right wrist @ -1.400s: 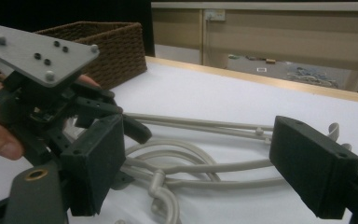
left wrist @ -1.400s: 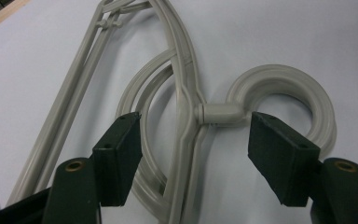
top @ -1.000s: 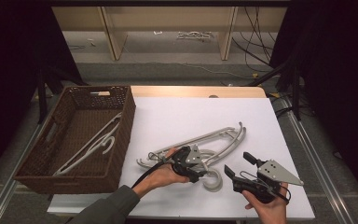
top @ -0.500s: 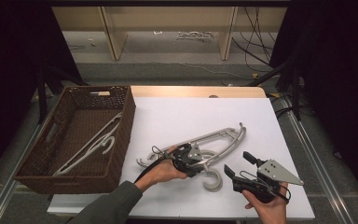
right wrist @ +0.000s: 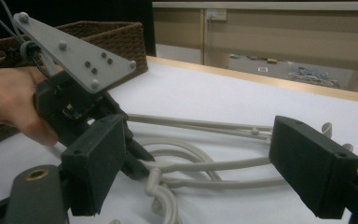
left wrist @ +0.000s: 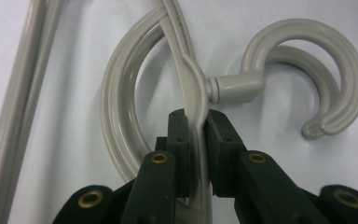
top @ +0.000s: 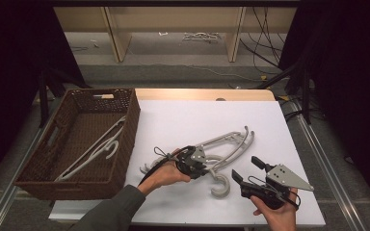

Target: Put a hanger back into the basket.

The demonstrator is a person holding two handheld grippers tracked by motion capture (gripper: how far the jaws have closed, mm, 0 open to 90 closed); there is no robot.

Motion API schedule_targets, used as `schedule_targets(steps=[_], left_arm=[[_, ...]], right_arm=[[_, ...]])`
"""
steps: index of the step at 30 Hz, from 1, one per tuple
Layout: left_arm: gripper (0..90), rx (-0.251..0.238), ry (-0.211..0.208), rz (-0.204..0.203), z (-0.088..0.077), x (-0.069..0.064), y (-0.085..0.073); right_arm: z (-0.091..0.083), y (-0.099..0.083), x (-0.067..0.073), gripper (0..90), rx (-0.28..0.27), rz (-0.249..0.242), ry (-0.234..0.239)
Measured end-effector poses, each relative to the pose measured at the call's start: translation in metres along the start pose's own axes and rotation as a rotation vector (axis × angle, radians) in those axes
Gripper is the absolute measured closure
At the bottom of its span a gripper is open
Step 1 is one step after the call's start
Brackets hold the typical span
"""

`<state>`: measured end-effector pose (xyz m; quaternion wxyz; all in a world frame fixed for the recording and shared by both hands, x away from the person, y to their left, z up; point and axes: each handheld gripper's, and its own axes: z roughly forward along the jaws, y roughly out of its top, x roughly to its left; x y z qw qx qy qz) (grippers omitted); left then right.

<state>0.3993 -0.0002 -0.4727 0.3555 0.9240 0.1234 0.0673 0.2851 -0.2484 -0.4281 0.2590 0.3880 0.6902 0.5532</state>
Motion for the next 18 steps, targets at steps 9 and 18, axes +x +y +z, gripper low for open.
schedule_targets(steps=[9,18], left_arm=[[81.0,-0.108,0.031,-0.071,-0.015,0.008,0.004],[81.1,-0.212,0.077,-0.194,-0.043,0.023,0.004]], right_arm=[[0.0,0.0,0.0,19.6,-0.004,-0.002,0.003],[0.0,0.0,0.001,19.7,0.006,-0.008,-0.001]])
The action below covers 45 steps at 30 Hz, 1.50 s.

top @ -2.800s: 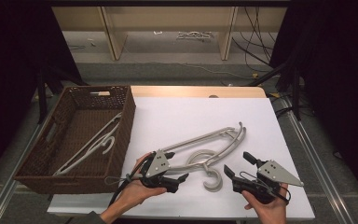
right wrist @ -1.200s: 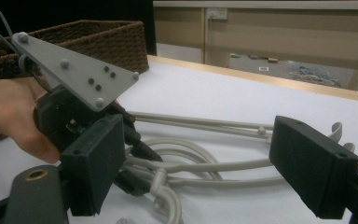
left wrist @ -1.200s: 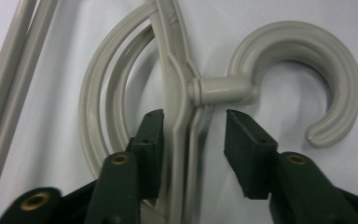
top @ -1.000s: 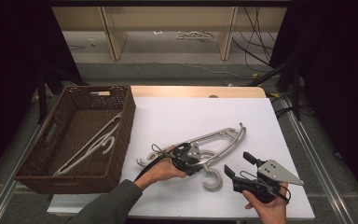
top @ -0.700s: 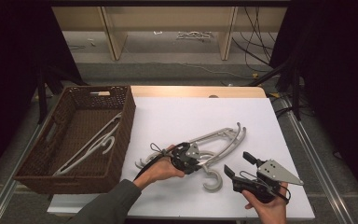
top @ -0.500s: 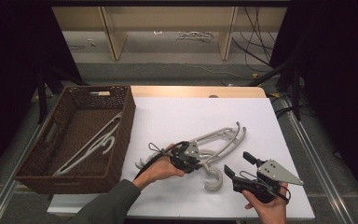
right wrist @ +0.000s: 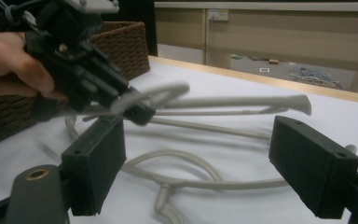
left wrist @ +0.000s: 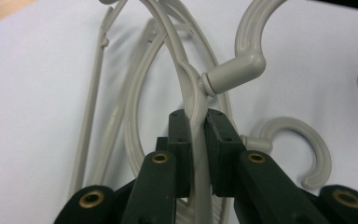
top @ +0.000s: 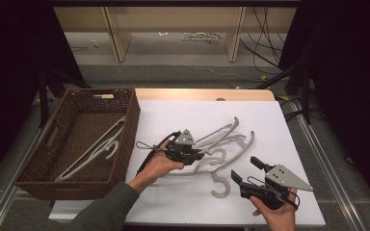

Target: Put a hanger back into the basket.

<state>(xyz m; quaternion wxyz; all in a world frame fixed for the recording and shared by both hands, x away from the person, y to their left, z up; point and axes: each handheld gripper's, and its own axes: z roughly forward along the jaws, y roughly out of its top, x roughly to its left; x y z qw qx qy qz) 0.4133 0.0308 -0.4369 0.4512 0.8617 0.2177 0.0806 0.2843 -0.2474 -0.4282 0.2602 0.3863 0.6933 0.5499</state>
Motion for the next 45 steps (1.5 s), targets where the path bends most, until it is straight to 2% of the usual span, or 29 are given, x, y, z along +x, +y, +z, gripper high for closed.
schedule_targets(steps=[1,2,3,5,9,12,13,15,17,19,21,23,25,27,30,32,34,35,38,40,41,42,43,44,45], left_arm=[[81.1,-0.001,0.005,0.004,-0.002,0.001,0.001],[81.1,-0.015,0.008,-0.02,-0.005,0.003,0.002],[81.1,-0.026,0.007,-0.038,-0.007,0.004,0.003],[81.2,-0.052,-0.014,-0.079,-0.012,0.007,0.005],[81.3,-0.078,-0.023,-0.147,-0.022,0.014,0.007],[81.3,-0.097,-0.034,-0.164,-0.028,0.018,0.009],[81.3,-0.12,-0.037,-0.2,-0.035,0.02,0.011],[81.3,-0.125,-0.039,-0.221,-0.042,0.021,0.014],[81.3,-0.144,-0.048,-0.242,-0.05,0.022,0.018],[81.3,-0.157,-0.052,-0.263,-0.057,0.021,0.021],[81.3,-0.162,-0.056,-0.265,-0.065,0.021,0.025],[81.3,-0.17,-0.059,-0.265,-0.072,0.021,0.029],[81.3,-0.182,-0.062,-0.275,-0.079,0.021,0.031],[81.3,-0.183,-0.062,-0.271,-0.086,0.02,0.034],[81.3,-0.188,-0.059,-0.267,-0.096,0.02,0.038],[81.3,-0.2,-0.065,-0.273,-0.103,0.021,0.04],[81.3,-0.202,-0.054,-0.279,-0.111,0.022,0.042],[81.3,-0.206,-0.05,-0.28,-0.114,0.022,0.042],[81.3,-0.222,-0.039,-0.28,-0.13,0.024,0.045],[81.3,-0.236,-0.024,-0.283,-0.141,0.024,0.046],[81.3,-0.238,-0.017,-0.277,-0.145,0.025,0.046],[81.3,-0.246,-0.007,-0.273,-0.153,0.026,0.047],[81.3,-0.254,-0.001,-0.272,-0.159,0.026,0.047],[81.3,-0.254,-0.001,-0.272,-0.159,0.026,0.047],[81.3,-0.267,0.018,-0.268,-0.172,0.028,0.047]], right_arm=[[-0.001,0.0,0.0,19.6,0.018,-0.003,-0.003],[-0.003,0.001,-0.001,19.7,0.034,-0.004,-0.002],[0.001,0.0,0.0,19.6,-0.008,0.007,0.008],[0.0,0.0,0.0,19.7,0.019,0.0,0.004],[0.0,0.0,0.0,19.6,0.007,0.0,-0.001],[0.0,0.0,0.0,19.6,0.019,-0.003,-0.004],[0.0,0.0,0.0,19.6,0.011,0.008,-0.003],[0.001,0.0,-0.001,19.6,0.007,-0.003,-0.006],[0.002,-0.001,0.0,19.6,0.003,0.006,0.008],[0.0,0.0,0.0,19.6,0.011,0.006,-0.005],[0.0,0.0,0.0,19.6,0.024,-0.001,-0.002],[0.002,-0.001,0.0,19.6,-0.002,0.007,0.006],[0.0,0.0,0.0,19.7,0.022,-0.003,-0.006],[0.001,-0.001,0.0,19.6,0.01,-0.006,-0.004],[0.0,0.0,0.0,19.6,0.025,-0.001,-0.003],[0.002,-0.001,0.0,19.6,0.005,0.0,0.004],[0.002,-0.001,0.0,19.6,0.005,0.004,0.007],[0.0,0.0,0.0,19.6,0.023,-0.002,0.001],[0.001,-0.001,0.0,19.6,0.012,-0.005,-0.006],[0.002,-0.001,0.0,19.6,0.002,0.006,0.007],[0.001,0.0,0.0,19.6,0.024,-0.003,0.001],[0.001,0.0,0.0,19.6,0.013,-0.005,-0.006],[0.002,-0.001,0.0,19.6,0.009,-0.001,0.006],[0.002,-0.001,0.0,19.6,0.009,-0.001,0.006],[0.003,-0.001,0.0,19.6,0.0,0.005,0.005]])
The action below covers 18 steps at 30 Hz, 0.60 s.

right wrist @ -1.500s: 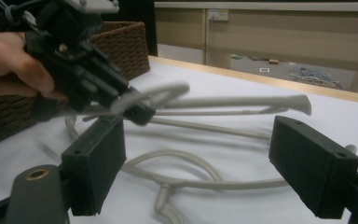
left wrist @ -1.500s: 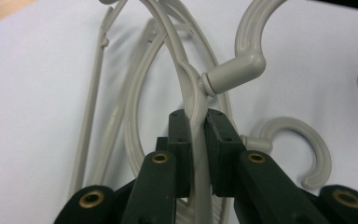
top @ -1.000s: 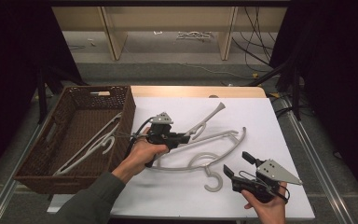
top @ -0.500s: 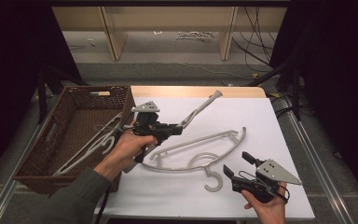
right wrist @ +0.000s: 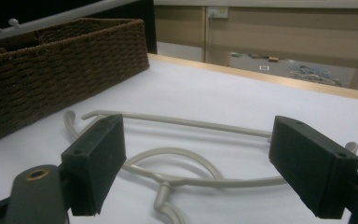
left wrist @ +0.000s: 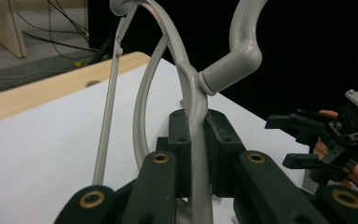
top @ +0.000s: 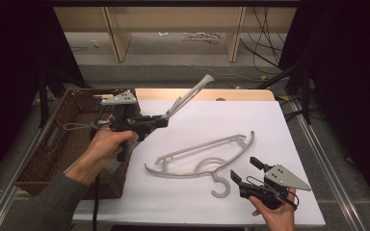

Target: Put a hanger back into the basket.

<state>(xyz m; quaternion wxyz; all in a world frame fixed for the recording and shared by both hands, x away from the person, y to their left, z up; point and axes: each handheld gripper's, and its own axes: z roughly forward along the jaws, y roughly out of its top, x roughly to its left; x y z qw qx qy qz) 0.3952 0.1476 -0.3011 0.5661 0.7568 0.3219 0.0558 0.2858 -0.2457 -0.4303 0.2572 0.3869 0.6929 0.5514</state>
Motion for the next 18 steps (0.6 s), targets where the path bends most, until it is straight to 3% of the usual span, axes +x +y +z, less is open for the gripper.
schedule_targets(steps=[3,7,11,13,17,18], left_arm=[[81.3,-0.014,0.018,0.014,-0.017,0.005,0.003],[81.3,-0.022,0.059,0.002,-0.036,0.014,0.002],[81.3,-0.017,0.088,0.0,-0.047,0.023,-0.001],[81.3,-0.005,0.09,-0.035,-0.057,0.03,-0.004],[81.3,0.005,0.12,-0.017,-0.064,0.041,-0.007],[81.3,0.017,0.146,-0.008,-0.071,0.049,-0.01]], right_arm=[[-0.001,0.001,-0.001,19.6,0.019,-0.016,-0.007],[-0.001,0.0,-0.001,19.7,0.017,-0.006,0.001],[0.0,0.0,0.0,19.7,0.02,-0.011,-0.011],[0.0,0.0,-0.001,19.6,0.023,-0.012,-0.011],[0.001,-0.001,0.0,19.6,0.017,-0.006,-0.004],[0.001,0.0,0.0,19.6,0.026,-0.008,-0.002]])
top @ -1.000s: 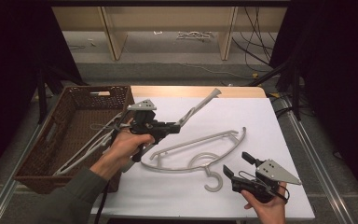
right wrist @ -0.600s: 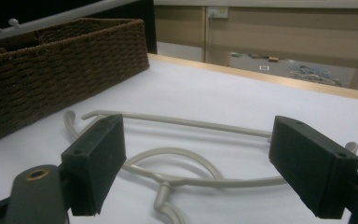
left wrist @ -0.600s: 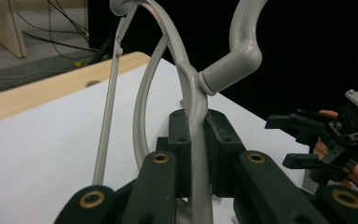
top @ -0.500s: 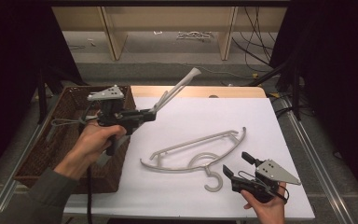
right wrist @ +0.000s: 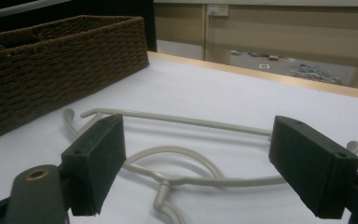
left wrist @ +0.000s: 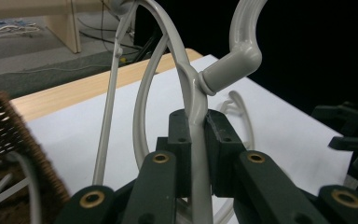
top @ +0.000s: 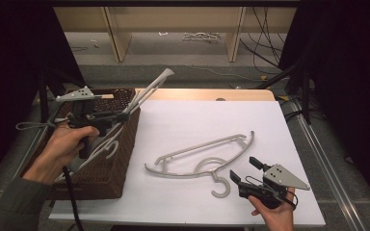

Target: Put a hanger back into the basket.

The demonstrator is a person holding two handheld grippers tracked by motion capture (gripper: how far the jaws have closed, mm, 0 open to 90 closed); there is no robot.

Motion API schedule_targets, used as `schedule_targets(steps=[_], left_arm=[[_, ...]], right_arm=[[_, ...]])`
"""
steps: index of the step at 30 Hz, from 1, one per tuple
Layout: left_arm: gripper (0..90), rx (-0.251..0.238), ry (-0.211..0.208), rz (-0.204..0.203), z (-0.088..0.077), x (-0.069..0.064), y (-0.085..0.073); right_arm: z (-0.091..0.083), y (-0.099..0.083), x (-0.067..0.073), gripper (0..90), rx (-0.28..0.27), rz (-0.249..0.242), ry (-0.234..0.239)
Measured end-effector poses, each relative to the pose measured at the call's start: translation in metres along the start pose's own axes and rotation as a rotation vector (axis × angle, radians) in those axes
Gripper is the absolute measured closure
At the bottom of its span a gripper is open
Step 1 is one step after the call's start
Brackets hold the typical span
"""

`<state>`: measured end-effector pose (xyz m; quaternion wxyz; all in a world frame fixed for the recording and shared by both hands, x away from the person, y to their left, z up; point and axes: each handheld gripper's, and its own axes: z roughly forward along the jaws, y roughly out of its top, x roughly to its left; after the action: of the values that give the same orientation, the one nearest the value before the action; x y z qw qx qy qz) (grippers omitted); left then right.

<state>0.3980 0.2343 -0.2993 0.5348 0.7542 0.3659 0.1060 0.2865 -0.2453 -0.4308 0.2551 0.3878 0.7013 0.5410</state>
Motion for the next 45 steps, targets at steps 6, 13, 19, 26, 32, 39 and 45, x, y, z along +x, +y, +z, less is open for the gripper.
schedule_targets(steps=[6,13,19,26,32,39,45], left_arm=[[81.4,-0.003,0.043,-0.017,-0.014,0.02,-0.01],[81.3,-0.005,0.091,-0.035,-0.035,0.043,-0.026],[81.3,0.023,0.141,-0.055,-0.049,0.064,-0.045],[81.3,0.034,0.163,-0.059,-0.057,0.079,-0.056],[81.2,0.08,0.156,-0.028,-0.053,0.085,-0.06],[81.2,0.119,0.161,-0.035,-0.051,0.094,-0.071],[81.0,0.164,0.182,-0.059,-0.045,0.1,-0.083]], right_arm=[[0.002,-0.001,0.001,19.6,-0.004,0.002,0.003],[0.003,-0.001,0.0,19.7,0.004,0.005,0.008],[0.002,-0.002,-0.003,19.7,0.003,0.008,-0.013],[0.003,-0.002,-0.002,19.7,0.008,0.009,-0.013],[0.003,-0.002,-0.002,19.7,0.007,0.007,-0.015],[0.003,-0.002,-0.003,19.7,0.001,0.0,-0.017],[0.003,-0.002,-0.002,19.7,0.004,0.003,-0.009]])
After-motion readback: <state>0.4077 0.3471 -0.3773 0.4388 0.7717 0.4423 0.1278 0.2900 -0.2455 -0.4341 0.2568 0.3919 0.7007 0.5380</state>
